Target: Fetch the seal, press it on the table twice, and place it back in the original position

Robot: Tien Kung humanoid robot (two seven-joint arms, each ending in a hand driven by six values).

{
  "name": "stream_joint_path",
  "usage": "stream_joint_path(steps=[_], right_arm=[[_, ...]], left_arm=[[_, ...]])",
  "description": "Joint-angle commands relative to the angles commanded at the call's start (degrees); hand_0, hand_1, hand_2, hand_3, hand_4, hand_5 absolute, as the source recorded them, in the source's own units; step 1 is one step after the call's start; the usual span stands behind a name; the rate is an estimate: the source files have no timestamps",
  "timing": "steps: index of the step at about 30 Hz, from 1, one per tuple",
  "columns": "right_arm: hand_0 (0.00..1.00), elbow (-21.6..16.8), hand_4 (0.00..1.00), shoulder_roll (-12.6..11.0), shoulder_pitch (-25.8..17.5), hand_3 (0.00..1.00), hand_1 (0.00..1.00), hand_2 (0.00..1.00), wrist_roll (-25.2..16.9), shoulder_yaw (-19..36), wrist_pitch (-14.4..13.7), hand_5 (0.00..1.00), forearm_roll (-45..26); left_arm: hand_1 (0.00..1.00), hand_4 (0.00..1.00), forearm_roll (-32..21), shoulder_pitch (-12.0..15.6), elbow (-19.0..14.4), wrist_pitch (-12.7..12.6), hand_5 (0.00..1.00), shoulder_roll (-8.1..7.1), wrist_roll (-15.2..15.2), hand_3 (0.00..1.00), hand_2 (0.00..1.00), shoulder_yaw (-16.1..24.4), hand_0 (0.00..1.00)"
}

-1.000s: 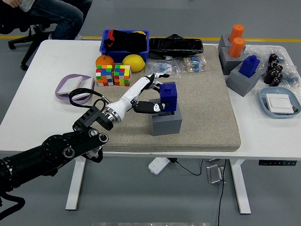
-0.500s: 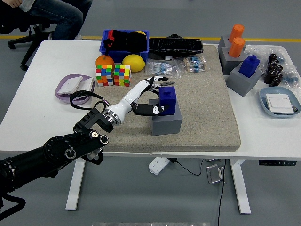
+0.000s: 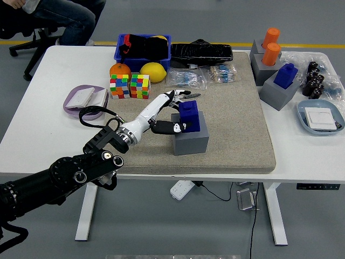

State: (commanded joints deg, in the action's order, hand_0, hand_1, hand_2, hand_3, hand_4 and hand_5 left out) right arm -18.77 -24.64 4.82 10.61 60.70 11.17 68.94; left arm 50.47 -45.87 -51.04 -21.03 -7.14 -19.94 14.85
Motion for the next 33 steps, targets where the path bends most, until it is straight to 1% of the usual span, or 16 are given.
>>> stream_joint_path(steps=[9, 23, 33], right_arm=[[0.951, 0.1, 0.899, -0.1, -0.1, 0.822, 0.797, 0.797, 0.0, 0.3, 0.0, 0.499, 0.1], [0.951, 0.1, 0.900, -0.1, -0.1, 0.822, 0.796, 0.797, -0.1, 0.4, 0.0, 0.499, 0.0], [0.951, 0.1, 0.901, -0.1, -0.1, 0.822, 0.797, 0.797, -0.1, 0.5, 0.0, 0.498, 0.0]], left_arm=[[0.573, 0.721, 0.6, -0.4, -0.7, 0.0, 0.002, -0.52, 0.1, 0.874, 0.471, 0.3, 0.821], [0.570, 0.722, 2.8, -1.2, -1.6, 0.7, 0.002, -1.50, 1.5, 0.874, 0.465, 0.2, 0.821], [0.566, 0.720, 3.3, -1.4, -1.7, 1.0, 0.002, -1.61, 2.0, 0.873, 0.462, -0.1, 0.822]])
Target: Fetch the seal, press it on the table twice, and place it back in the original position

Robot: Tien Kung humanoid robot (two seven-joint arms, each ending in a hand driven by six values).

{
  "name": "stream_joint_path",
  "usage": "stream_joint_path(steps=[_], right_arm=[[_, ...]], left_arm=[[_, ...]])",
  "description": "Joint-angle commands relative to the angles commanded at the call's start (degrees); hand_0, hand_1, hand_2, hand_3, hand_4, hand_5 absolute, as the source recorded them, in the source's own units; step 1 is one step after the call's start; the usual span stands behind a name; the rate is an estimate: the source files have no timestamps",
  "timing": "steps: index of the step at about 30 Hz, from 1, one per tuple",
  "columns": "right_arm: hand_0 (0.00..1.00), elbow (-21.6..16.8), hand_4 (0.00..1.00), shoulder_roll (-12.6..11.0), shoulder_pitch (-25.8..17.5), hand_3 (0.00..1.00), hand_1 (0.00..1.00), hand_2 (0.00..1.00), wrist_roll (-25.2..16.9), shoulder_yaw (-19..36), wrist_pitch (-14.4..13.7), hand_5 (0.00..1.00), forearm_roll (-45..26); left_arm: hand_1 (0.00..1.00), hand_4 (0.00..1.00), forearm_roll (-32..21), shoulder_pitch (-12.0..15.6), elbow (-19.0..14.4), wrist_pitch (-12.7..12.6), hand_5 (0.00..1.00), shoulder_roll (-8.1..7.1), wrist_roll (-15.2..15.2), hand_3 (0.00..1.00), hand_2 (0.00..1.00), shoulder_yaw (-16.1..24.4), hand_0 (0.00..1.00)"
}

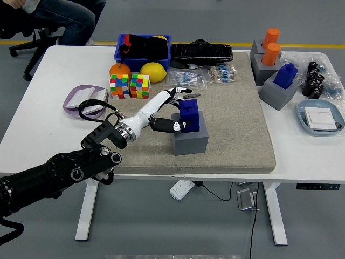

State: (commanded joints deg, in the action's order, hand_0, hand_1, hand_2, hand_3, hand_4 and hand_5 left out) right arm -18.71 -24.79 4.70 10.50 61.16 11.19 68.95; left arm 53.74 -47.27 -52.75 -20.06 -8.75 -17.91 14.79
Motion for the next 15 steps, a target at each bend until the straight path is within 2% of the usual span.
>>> stream_joint_path(steps=[15], right_arm=[[0.951, 0.0, 0.901, 0.1, 0.0, 0.822, 0.796, 0.797, 0.0, 0.0, 0.0, 0.499, 0.0]], left_arm=[[0.564, 0.719, 1.1, -0.2, -0.4, 0.6, 0.002, 0.07, 1.1, 0.873, 0.459, -0.3, 0.823]])
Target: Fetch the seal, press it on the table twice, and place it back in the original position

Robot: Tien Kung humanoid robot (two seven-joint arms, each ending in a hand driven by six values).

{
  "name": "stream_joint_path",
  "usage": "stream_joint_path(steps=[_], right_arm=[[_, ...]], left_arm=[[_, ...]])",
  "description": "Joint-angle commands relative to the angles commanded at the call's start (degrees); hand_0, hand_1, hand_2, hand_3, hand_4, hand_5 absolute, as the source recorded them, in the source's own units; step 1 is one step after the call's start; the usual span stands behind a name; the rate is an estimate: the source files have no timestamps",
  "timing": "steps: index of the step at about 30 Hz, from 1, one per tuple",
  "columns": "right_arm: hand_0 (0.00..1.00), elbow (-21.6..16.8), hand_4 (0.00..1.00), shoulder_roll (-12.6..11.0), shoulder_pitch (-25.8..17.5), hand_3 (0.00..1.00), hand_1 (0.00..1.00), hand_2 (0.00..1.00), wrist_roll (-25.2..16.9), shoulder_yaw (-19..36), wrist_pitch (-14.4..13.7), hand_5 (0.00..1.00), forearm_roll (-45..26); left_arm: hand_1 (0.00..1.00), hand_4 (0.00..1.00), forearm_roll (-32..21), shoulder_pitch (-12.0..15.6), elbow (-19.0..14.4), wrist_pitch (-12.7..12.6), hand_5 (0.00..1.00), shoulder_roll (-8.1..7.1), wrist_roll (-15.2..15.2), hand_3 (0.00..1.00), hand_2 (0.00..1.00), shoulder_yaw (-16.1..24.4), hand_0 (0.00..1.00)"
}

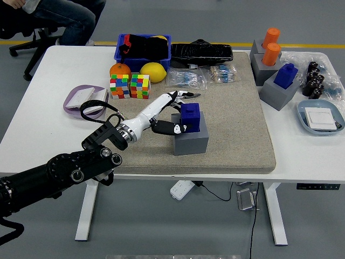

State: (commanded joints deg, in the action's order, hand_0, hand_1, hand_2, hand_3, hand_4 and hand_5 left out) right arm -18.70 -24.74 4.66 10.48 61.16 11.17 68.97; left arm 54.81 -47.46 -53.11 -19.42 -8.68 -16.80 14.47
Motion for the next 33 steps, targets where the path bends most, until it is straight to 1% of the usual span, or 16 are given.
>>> stream_joint_path(steps=[6, 7, 12, 13, 19, 20, 33], right_arm=[[0.951, 0.0, 0.901, 0.0, 0.0, 0.823, 0.796, 0.797, 0.0, 0.1, 0.0, 0.499, 0.0], [0.951, 0.0, 0.901, 0.0, 0.0, 0.823, 0.796, 0.797, 0.0, 0.1, 0.0, 0.499, 0.0], [0.951, 0.0, 0.901, 0.1, 0.0, 0.823, 0.796, 0.797, 0.0, 0.0, 0.0, 0.499, 0.0], [0.951, 0.0, 0.901, 0.1, 0.0, 0.823, 0.797, 0.797, 0.0, 0.0, 0.1, 0.499, 0.0], [0.951, 0.0, 0.901, 0.1, -0.1, 0.823, 0.797, 0.797, 0.0, 0.0, 0.0, 0.499, 0.0], [0.951, 0.0, 0.900, 0.0, -0.1, 0.822, 0.797, 0.797, 0.0, 0.0, 0.1, 0.499, 0.0], [0.951, 0.0, 0.901, 0.0, -0.1, 0.823, 0.794, 0.797, 0.0, 0.2, 0.1, 0.497, 0.1]], left_arm=[[0.562, 0.716, -0.9, 0.0, 0.1, 0.4, 0.002, 0.30, -0.1, 0.873, 0.459, -0.3, 0.823], [0.706, 0.733, -1.1, 0.1, 0.1, 0.5, 0.002, 0.33, -0.1, 0.876, 0.671, -0.3, 0.843], [0.706, 0.733, -1.9, 0.2, 0.6, 0.7, 0.002, 0.54, -0.5, 0.876, 0.671, -0.3, 0.843], [0.867, 0.870, -2.0, 0.2, 0.7, 0.7, 0.002, 0.57, -0.6, 0.895, 0.833, -0.2, 0.896], [0.867, 0.870, -1.9, 0.2, 0.9, 0.7, 0.002, 0.58, -0.6, 0.895, 0.833, -0.1, 0.896], [0.892, 0.889, -2.0, 0.2, 0.9, 0.6, 0.002, 0.57, -0.6, 0.904, 0.856, 0.0, 0.903], [0.904, 0.897, -2.0, 0.1, 1.0, 1.0, 0.002, 0.40, -0.5, 0.905, 0.868, 0.3, 0.906]])
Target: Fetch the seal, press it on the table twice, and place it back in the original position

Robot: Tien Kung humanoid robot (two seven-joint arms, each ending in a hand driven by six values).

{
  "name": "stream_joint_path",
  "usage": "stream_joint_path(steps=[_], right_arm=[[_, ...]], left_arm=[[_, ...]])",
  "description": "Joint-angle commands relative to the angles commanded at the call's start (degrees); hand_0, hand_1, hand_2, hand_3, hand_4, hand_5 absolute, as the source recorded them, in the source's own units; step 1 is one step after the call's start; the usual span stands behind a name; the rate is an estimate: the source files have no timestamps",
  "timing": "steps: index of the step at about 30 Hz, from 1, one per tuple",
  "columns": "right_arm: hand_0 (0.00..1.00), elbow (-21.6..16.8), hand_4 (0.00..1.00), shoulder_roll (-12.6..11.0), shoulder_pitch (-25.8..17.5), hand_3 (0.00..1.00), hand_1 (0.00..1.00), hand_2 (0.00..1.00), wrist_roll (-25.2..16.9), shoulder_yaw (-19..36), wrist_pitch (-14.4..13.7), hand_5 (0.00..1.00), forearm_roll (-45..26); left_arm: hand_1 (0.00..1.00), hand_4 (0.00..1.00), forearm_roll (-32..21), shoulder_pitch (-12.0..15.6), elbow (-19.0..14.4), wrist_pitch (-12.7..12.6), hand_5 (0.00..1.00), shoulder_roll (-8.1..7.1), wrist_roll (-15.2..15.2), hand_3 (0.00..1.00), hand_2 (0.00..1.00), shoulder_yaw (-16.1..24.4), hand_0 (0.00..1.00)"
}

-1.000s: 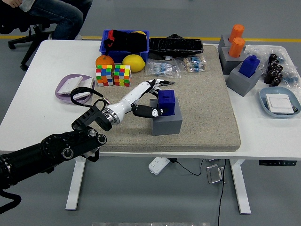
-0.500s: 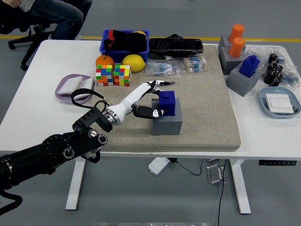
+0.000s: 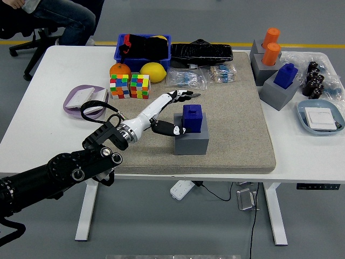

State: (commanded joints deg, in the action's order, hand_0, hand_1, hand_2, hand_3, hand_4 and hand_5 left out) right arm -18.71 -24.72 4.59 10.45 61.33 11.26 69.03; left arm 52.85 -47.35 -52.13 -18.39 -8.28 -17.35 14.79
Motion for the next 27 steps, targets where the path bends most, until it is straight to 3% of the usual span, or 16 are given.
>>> stream_joint_path(steps=[6, 10, 11, 12, 16, 17, 22, 23, 27], right_arm=[[0.951, 0.0, 0.901, 0.1, -0.1, 0.823, 0.795, 0.797, 0.0, 0.0, 0.0, 0.497, 0.0], [0.951, 0.0, 0.901, 0.1, -0.1, 0.823, 0.795, 0.797, 0.0, 0.1, 0.1, 0.497, 0.0], [0.951, 0.0, 0.901, 0.1, -0.1, 0.823, 0.794, 0.797, 0.0, 0.1, 0.1, 0.497, 0.1], [0.951, 0.0, 0.901, 0.2, -0.2, 0.823, 0.794, 0.797, 0.0, 0.1, 0.1, 0.497, 0.1], [0.951, 0.0, 0.901, 0.2, -0.2, 0.823, 0.794, 0.797, 0.0, 0.2, 0.1, 0.497, 0.1], [0.951, 0.0, 0.901, 0.2, -0.2, 0.824, 0.794, 0.797, 0.0, 0.2, 0.1, 0.498, 0.1], [0.951, 0.0, 0.901, 0.3, -0.2, 0.824, 0.794, 0.797, -0.1, 0.5, 0.1, 0.498, 0.2], [0.951, 0.0, 0.902, 0.4, -0.3, 0.823, 0.794, 0.798, -0.1, 0.5, 0.1, 0.499, 0.2], [0.951, 0.0, 0.902, 0.5, -0.3, 0.823, 0.794, 0.798, -0.1, 0.8, 0.2, 0.499, 0.2]], left_arm=[[0.913, 0.912, -0.5, 0.0, 0.2, 0.9, 0.002, -0.05, 0.0, 0.918, 0.879, 0.2, 0.911], [0.913, 0.912, -1.5, 0.0, 0.6, 3.7, 0.002, -0.04, 0.6, 0.918, 0.879, 0.6, 0.911], [0.966, 0.998, -2.3, 0.1, 0.7, 4.7, 0.031, -0.05, 0.8, 0.972, 0.937, 0.9, 0.949], [0.966, 0.998, -3.1, 0.1, 0.8, 5.4, 0.031, -0.06, 0.8, 0.972, 0.937, 1.1, 0.949], [0.966, 0.998, -5.4, 0.1, 1.1, 6.2, 0.031, -0.17, 0.0, 0.972, 0.937, 1.7, 0.949], [0.979, 0.998, -5.5, 0.1, 1.2, 6.2, 0.346, -0.18, -0.1, 0.990, 0.966, 1.9, 0.962], [0.979, 0.998, -6.7, 0.2, 1.5, 6.7, 0.346, -0.19, -0.7, 0.990, 0.966, 3.0, 0.962], [0.990, 0.998, -7.2, 0.3, 1.5, 6.8, 0.565, -0.19, -0.7, 0.995, 0.984, 3.3, 0.965], [0.990, 0.998, -10.8, 0.6, 1.6, 9.0, 0.565, -0.42, -1.1, 0.995, 0.984, 5.3, 0.965]])
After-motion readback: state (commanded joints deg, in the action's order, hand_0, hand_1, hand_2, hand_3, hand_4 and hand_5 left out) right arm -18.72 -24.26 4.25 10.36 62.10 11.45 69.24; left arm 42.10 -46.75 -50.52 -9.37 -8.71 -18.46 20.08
